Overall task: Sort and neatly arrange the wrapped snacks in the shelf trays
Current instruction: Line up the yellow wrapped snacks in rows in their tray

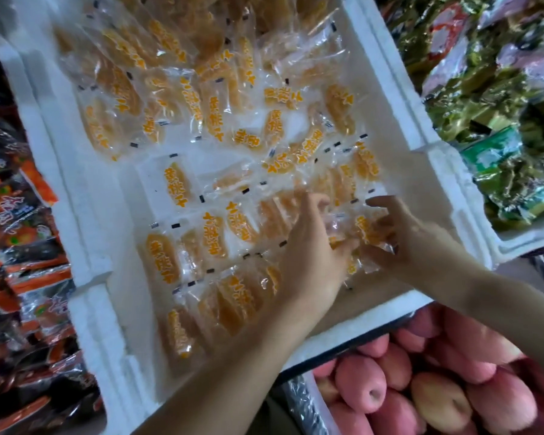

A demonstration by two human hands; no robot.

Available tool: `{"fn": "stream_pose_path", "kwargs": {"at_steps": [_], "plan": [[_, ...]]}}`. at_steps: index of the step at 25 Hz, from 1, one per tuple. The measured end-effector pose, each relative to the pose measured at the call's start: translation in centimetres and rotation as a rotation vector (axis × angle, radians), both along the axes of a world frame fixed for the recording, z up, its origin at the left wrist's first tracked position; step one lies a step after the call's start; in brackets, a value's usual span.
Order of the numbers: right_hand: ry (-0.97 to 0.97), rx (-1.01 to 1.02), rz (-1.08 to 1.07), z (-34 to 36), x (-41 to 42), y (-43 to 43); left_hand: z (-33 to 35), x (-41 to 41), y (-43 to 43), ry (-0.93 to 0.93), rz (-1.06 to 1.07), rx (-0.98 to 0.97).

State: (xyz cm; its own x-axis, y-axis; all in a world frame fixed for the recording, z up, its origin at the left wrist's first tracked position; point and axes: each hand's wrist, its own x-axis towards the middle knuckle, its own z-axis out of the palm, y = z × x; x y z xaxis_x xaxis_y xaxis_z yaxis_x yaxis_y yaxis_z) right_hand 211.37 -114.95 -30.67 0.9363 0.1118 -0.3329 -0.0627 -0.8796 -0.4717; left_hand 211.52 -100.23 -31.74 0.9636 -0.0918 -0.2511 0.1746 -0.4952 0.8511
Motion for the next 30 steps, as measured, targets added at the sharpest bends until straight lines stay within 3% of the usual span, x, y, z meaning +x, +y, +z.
{"fn": "stream_pose_path", "kwargs": {"at_steps": [3,8,11,13,16,20,22,26,30], "plan": [[0.013,-0.024,0.103,-0.3,0.4,0.1,-0.7,-0.1,1.1,-0.184,-0.184,0.229],[0.02,-0.099,0.191,-0.3,0.4,-0.4,-1.4,0.1,2.6,-0.182,-0.375,0.246],[-0.004,-0.1,0.236,-0.1,0.2,-0.8,-2.4,0.0,2.3,-0.331,-0.423,0.475],[-0.031,-0.23,0.292,0.0,0.1,-0.9,-2.9,-0.1,1.8,-0.373,-0.426,0.599],[-0.064,-0.408,0.323,0.2,0.6,-0.7,-2.5,-0.3,1.9,-0.416,-0.423,0.623],[-0.328,-0.076,0.268,1.4,2.9,1.5,-1.5,1.0,4.7,-0.51,-0.258,0.485],[-0.407,-0.002,0.259,1.7,5.4,3.5,-1.4,2.9,7.0,-0.51,-0.144,0.46],[-0.344,0.072,0.186,-0.3,11.8,7.6,-1.9,7.0,10.7,-0.274,-0.116,0.671],[-0.209,0.014,0.098,-1.5,14.8,10.4,-2.3,8.9,11.1,-0.212,-0.153,0.786]]}}
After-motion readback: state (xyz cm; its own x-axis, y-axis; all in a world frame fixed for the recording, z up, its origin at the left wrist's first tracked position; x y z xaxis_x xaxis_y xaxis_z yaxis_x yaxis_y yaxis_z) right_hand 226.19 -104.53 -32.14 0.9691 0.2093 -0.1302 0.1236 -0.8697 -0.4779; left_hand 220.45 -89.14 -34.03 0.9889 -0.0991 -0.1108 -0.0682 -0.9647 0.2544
